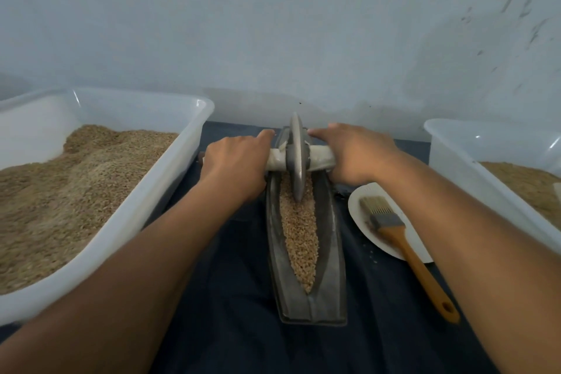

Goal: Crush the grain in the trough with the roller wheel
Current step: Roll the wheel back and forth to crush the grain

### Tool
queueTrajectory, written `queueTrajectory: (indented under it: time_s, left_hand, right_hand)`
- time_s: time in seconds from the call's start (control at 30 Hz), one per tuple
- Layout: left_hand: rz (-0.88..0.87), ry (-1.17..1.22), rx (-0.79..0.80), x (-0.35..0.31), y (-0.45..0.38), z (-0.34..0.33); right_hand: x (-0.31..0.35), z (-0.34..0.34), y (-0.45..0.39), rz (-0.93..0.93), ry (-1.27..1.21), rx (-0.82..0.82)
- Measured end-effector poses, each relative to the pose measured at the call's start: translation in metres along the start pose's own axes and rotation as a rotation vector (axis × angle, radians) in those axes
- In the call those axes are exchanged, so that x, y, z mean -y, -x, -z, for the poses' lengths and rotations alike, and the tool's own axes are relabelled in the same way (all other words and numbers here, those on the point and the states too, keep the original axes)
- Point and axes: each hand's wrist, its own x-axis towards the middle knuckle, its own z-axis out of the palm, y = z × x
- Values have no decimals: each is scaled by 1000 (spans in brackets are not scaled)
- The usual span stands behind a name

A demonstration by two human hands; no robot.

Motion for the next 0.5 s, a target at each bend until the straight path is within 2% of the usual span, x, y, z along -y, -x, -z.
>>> queueTrajectory:
  time_s: [0.27, 0.5]
  left_hand:
    - [-56, -67, -99, -7, 39, 13]
    - [-122, -62, -169, -8, 83, 30]
  right_hand:
    - [16, -3, 54, -70, -15, -98]
    - [34, 2, 104, -26, 34, -251]
